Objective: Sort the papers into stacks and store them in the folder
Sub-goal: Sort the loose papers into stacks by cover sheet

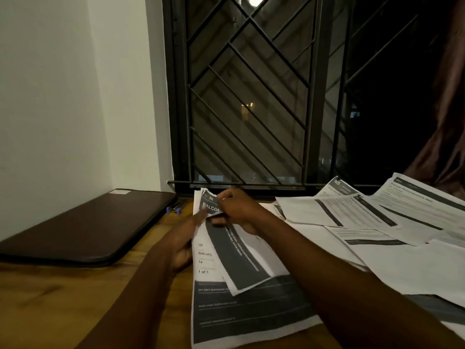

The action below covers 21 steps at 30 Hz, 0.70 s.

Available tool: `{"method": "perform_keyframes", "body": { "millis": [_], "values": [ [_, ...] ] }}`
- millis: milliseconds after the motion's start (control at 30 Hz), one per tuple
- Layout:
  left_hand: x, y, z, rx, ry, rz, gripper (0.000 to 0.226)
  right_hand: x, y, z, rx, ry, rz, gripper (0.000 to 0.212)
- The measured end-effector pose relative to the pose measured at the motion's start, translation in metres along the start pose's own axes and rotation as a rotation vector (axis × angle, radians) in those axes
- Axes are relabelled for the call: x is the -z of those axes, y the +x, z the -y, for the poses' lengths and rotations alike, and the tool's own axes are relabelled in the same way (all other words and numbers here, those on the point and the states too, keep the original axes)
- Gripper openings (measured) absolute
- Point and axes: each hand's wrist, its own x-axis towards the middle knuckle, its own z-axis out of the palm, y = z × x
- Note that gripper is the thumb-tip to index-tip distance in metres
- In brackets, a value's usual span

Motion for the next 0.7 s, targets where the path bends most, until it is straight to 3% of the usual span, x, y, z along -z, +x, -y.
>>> {"method": "perform_keyframes", "body": {
  "millis": [100,167,233,300,367,467,600,700],
  "values": [
    [0.004,0.000,-0.001,0.035,-0.036,0.057,0.042,0.002,0.003,-0.006,-0.047,0.214,-0.015,0.038],
    [0.008,0.001,0.003,0.035,0.044,0.031,0.032,0.017,0.000,-0.008,0.005,0.307,-0.106,0.039],
    [0.012,0.006,0.007,0.023,0.125,-0.015,0.038,0.043,-0.005,-0.014,0.039,0.328,-0.247,0.032],
    [0.015,0.009,0.005,0.009,0.179,-0.083,0.035,0.069,-0.012,-0.029,0.015,0.185,-0.387,0.025],
    [0.020,0.012,0.000,0.003,0.191,-0.133,0.025,0.084,-0.021,-0.050,-0.015,-0.182,-0.485,0.019],
    [0.030,0.017,-0.008,-0.034,0.139,-0.198,0.022,0.086,-0.034,-0.069,0.085,-0.544,-0.444,0.024],
    [0.051,0.006,-0.020,0.001,0.067,-0.250,0.014,0.076,-0.034,-0.075,0.146,-0.601,-0.295,0.048],
    [0.067,0.001,-0.026,-0.019,0.020,-0.275,0.022,0.076,-0.026,-0.078,0.159,-0.557,-0.414,0.067]
  ]
}}
